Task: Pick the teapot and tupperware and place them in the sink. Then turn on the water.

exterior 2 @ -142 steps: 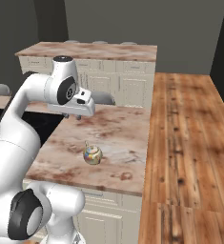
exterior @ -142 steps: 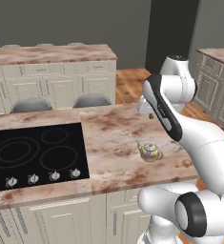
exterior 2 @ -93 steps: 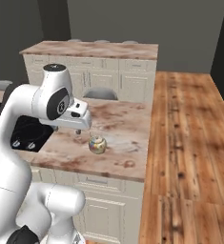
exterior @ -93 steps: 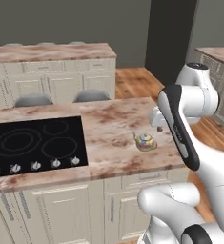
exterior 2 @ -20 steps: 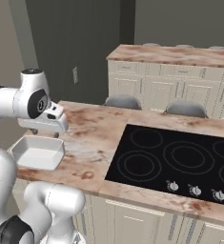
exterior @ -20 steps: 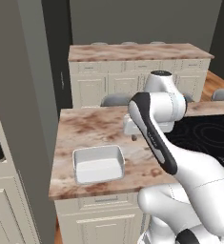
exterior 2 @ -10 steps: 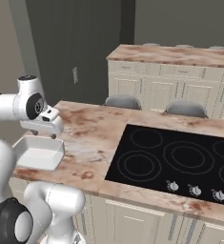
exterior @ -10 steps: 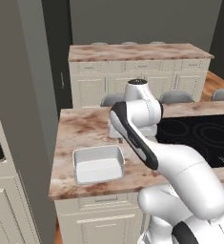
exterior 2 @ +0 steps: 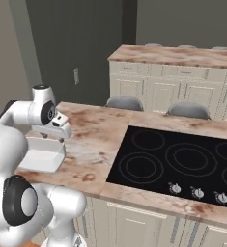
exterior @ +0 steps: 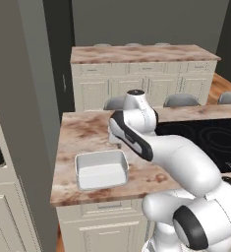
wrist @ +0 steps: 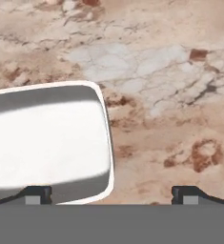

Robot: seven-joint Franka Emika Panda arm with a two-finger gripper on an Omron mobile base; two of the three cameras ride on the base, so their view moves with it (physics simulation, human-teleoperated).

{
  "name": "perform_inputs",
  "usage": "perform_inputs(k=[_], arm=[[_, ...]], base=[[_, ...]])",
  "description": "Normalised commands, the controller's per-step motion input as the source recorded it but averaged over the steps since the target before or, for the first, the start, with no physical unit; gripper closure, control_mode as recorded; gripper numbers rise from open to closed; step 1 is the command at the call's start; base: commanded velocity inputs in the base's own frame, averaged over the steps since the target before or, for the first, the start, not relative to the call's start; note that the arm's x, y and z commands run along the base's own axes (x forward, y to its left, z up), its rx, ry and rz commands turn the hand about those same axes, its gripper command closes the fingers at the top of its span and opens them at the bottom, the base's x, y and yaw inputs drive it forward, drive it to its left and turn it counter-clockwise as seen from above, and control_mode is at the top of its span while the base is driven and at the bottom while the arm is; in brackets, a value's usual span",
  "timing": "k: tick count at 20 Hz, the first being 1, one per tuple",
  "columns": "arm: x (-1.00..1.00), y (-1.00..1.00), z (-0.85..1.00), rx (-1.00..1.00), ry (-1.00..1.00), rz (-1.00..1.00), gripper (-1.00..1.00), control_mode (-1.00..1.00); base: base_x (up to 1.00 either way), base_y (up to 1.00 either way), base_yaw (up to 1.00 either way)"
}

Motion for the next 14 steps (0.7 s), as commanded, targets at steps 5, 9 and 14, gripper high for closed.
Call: perform_inputs(k=[5,9,14], arm=[[0.05,0.00,-0.05,0.00,0.18,0.17,-1.00,-1.00],[0.14,0.00,-0.06,-0.02,0.03,0.09,-1.00,-1.00],[0.44,0.01,-0.35,-0.02,0.00,0.00,-1.00,-1.00]], base=[[0.00,0.00,0.00],[0.00,0.00,0.00],[0.00,0.00,0.00]])
